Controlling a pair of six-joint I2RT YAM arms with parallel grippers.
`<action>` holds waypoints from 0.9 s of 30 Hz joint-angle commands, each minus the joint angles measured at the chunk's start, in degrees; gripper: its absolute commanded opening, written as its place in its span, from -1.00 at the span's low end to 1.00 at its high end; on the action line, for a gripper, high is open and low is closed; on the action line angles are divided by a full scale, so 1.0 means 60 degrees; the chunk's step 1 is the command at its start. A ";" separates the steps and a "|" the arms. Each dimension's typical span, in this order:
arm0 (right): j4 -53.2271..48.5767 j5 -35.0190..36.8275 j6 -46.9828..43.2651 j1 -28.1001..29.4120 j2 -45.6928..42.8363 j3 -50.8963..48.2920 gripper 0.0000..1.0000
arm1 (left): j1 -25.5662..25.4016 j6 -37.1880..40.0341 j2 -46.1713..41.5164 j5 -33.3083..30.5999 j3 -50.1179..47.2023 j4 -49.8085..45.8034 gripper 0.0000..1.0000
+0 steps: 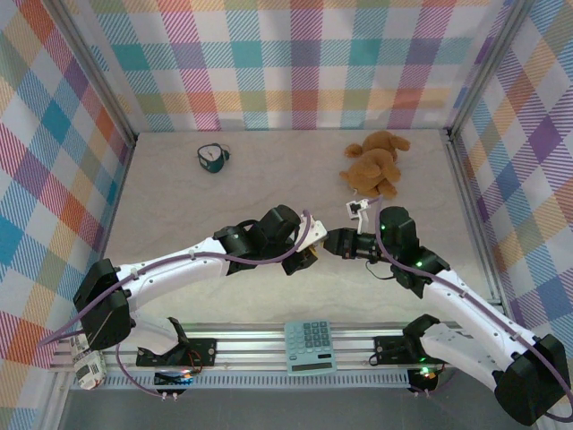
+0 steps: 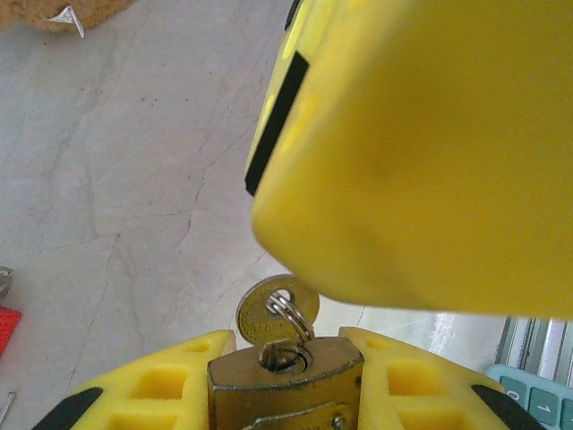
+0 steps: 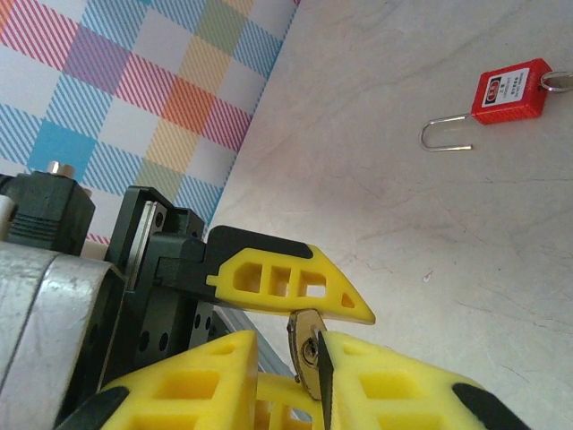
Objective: Unlock with the key
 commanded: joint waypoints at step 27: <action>-0.0455 -0.1058 -0.0654 -0.0008 0.0808 0.0392 -0.69 | -0.0446 0.0521 0.0062 -0.0608 0.0506 -0.0281 -1.00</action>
